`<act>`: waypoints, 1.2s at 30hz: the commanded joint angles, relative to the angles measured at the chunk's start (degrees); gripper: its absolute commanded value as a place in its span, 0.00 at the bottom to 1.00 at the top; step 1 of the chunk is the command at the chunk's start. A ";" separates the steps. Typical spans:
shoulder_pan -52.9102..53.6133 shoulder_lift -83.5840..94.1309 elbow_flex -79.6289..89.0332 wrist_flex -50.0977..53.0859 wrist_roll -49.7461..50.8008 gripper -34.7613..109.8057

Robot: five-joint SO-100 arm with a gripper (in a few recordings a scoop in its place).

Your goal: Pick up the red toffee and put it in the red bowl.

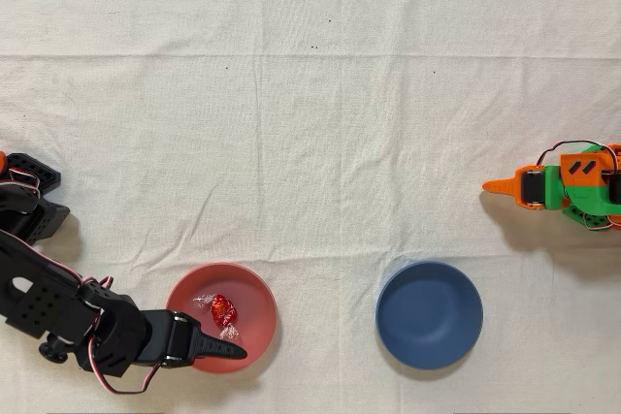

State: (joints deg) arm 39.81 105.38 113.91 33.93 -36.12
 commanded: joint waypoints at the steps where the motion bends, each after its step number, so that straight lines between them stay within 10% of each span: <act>1: -1.32 6.42 -4.57 5.62 3.16 0.44; 23: -29.97 33.40 7.29 23.38 17.14 0.25; 36: -33.66 49.92 26.63 15.47 32.96 0.24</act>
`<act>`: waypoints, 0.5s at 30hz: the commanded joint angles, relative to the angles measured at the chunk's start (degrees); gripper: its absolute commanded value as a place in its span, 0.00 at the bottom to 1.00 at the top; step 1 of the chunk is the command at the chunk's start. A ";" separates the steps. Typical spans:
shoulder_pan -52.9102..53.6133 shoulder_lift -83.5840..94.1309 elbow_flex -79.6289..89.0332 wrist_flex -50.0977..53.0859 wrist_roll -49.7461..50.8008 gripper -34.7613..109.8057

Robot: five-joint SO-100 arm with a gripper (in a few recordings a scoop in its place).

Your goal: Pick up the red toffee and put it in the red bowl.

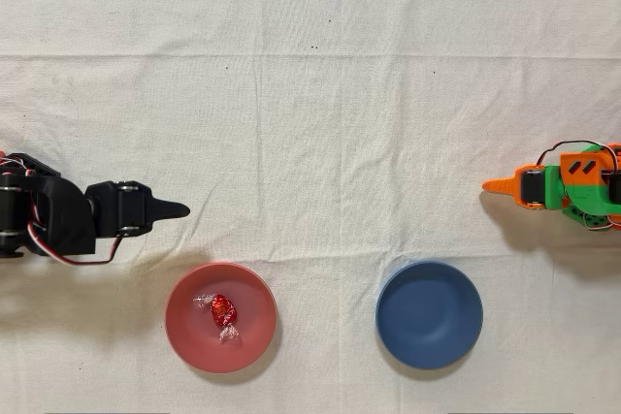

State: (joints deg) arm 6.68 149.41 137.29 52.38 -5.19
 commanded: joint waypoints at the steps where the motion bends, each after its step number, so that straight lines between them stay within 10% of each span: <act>1: -0.88 7.38 4.48 -3.52 1.93 0.24; 15: -0.79 31.20 17.14 -2.46 0.44 0.24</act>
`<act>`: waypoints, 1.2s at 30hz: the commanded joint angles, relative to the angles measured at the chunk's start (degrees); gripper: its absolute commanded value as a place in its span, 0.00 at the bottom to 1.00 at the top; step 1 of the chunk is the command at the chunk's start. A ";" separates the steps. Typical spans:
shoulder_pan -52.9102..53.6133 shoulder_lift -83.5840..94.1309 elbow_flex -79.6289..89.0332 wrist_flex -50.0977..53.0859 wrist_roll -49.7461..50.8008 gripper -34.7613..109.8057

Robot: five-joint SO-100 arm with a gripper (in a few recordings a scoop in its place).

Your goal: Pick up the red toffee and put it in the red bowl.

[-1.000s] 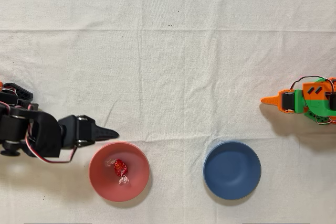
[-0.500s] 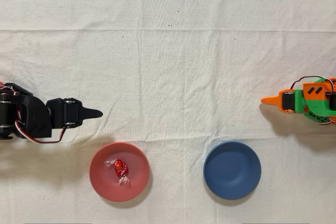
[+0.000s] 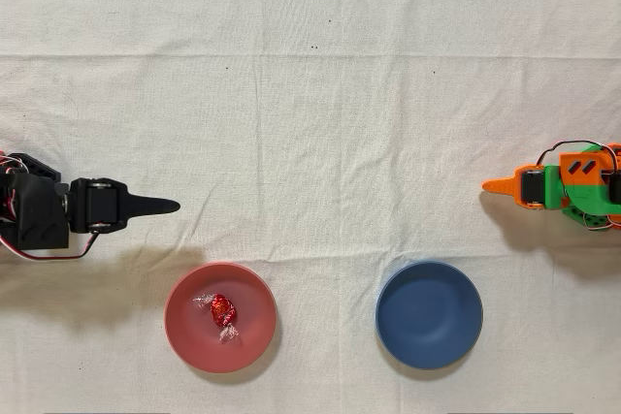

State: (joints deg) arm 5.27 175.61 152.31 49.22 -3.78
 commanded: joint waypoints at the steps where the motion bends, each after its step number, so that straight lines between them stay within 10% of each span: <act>1: 0.62 6.86 3.69 0.88 -0.97 0.24; 36: -2.90 8.70 23.20 1.67 9.14 0.24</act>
